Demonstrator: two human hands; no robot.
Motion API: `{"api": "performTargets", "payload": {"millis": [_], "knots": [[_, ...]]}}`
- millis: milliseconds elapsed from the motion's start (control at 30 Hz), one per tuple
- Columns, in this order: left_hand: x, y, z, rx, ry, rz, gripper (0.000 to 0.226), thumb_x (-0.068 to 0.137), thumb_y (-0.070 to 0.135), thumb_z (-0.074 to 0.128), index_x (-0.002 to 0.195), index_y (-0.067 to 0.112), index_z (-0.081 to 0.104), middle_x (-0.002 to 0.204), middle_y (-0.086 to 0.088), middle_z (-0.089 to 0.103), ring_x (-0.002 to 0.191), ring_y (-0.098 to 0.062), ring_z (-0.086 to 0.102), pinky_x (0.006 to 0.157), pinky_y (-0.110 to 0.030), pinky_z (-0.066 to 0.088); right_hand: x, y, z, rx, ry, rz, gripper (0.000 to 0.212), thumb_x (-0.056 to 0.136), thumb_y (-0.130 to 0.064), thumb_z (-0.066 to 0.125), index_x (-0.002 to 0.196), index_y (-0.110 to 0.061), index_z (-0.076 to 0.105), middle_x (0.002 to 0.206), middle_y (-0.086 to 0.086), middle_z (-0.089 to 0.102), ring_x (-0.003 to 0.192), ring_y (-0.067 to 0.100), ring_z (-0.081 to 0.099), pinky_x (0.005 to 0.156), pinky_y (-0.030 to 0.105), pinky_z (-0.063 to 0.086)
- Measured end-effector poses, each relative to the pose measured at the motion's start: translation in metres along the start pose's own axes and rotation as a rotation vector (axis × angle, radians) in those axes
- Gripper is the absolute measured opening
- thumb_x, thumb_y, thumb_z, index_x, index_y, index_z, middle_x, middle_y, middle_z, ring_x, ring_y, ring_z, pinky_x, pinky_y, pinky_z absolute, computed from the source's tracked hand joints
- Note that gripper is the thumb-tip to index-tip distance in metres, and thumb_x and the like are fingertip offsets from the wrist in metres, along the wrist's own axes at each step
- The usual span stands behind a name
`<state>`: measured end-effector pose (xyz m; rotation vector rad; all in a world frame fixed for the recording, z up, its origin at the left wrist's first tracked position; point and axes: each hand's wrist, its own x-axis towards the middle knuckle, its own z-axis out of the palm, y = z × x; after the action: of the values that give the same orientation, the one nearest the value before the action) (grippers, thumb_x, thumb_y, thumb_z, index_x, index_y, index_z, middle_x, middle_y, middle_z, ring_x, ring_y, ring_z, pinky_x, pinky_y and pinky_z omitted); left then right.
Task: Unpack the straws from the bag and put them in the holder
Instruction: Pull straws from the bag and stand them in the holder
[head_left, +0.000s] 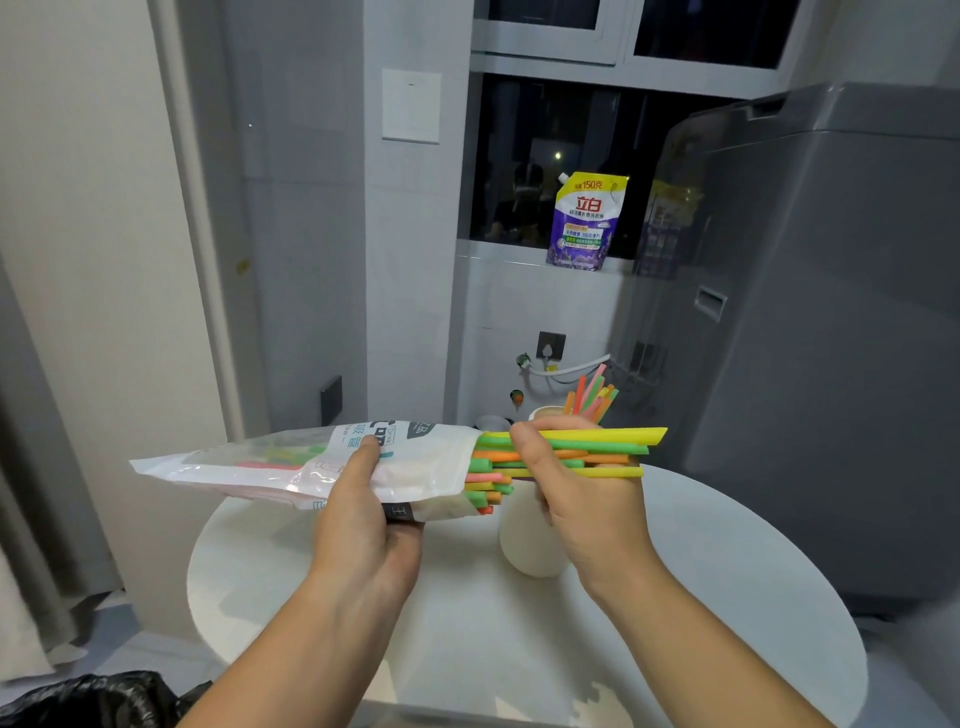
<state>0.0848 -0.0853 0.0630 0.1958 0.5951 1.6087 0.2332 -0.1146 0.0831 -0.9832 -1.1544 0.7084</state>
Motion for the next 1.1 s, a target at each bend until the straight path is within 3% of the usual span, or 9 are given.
{"api": "performTargets", "payload": {"millis": [100,233,333,500,633,733,967,1100], "knots": [[-0.001,0.001,0.0,-0.004,0.013,-0.006,0.037,0.103,0.018,0.061,0.139,0.013,0.059,0.125,-0.009,0.076,0.11,-0.024,0.075,0.09,-0.044,0.06,0.003,-0.002,-0.003,-0.102,0.05,-0.087,0.017,0.082,-0.014,0.081,0.072,-0.026,0.075,0.081,-0.005,0.075,0.08,0.014,0.073,0.075,0.03,0.058],[-0.004,0.0,0.0,-0.014,0.015,-0.013,0.035,0.103,0.018,0.062,0.137,0.014,0.06,0.122,-0.008,0.077,0.109,-0.023,0.075,0.094,-0.045,0.059,0.003,-0.006,-0.003,0.013,0.03,0.005,0.006,0.084,-0.01,0.078,0.082,-0.012,0.073,0.071,0.002,0.073,0.062,0.01,0.07,0.056,0.018,0.053],[-0.006,-0.001,0.001,-0.016,0.006,-0.01,0.03,0.103,0.019,0.06,0.133,0.015,0.061,0.123,-0.008,0.077,0.106,-0.022,0.075,0.091,-0.044,0.059,0.005,-0.003,-0.005,-0.004,0.013,0.059,0.008,0.088,-0.015,0.075,0.088,-0.008,0.072,0.057,0.007,0.062,0.045,0.015,0.055,0.047,0.026,0.046],[-0.007,-0.004,0.002,-0.008,-0.013,-0.004,0.019,0.103,0.019,0.06,0.122,0.019,0.061,0.113,-0.007,0.078,0.084,-0.017,0.078,0.081,-0.042,0.061,0.002,-0.003,-0.004,0.033,-0.084,0.107,0.003,0.091,-0.016,0.071,0.089,-0.014,0.071,0.069,0.011,0.069,0.057,0.021,0.062,0.045,0.03,0.048],[-0.004,0.0,0.001,-0.013,-0.009,-0.005,0.028,0.103,0.019,0.06,0.131,0.017,0.061,0.121,-0.007,0.077,0.095,-0.018,0.077,0.091,-0.046,0.06,0.004,-0.005,-0.006,0.015,-0.024,0.095,0.012,0.094,-0.021,0.068,0.088,-0.011,0.07,0.055,0.01,0.056,0.045,0.018,0.051,0.041,0.027,0.041],[-0.001,0.004,-0.001,-0.015,0.006,-0.012,0.033,0.103,0.018,0.06,0.136,0.013,0.06,0.116,-0.006,0.078,0.091,-0.017,0.078,0.082,-0.042,0.062,0.009,-0.008,-0.011,-0.001,0.039,0.041,0.02,0.097,-0.022,0.063,0.092,-0.003,0.066,0.054,0.013,0.052,0.04,0.017,0.046,0.04,0.025,0.037],[0.003,0.002,-0.003,-0.011,0.036,-0.016,0.036,0.103,0.016,0.062,0.138,0.015,0.059,0.118,-0.007,0.078,0.091,-0.017,0.079,0.078,-0.041,0.065,0.012,-0.006,-0.014,0.056,-0.042,0.116,0.026,0.099,-0.021,0.06,0.107,0.004,0.063,0.071,0.015,0.072,0.055,0.026,0.068,0.048,0.031,0.055],[0.007,0.004,-0.003,-0.015,0.06,-0.014,0.038,0.102,0.015,0.062,0.14,0.016,0.058,0.121,-0.007,0.077,0.102,-0.021,0.077,0.082,-0.044,0.064,0.016,-0.01,-0.018,0.072,-0.026,0.114,0.02,0.099,-0.018,0.06,0.103,0.001,0.064,0.081,0.02,0.074,0.059,0.03,0.07,0.051,0.031,0.057]]}}
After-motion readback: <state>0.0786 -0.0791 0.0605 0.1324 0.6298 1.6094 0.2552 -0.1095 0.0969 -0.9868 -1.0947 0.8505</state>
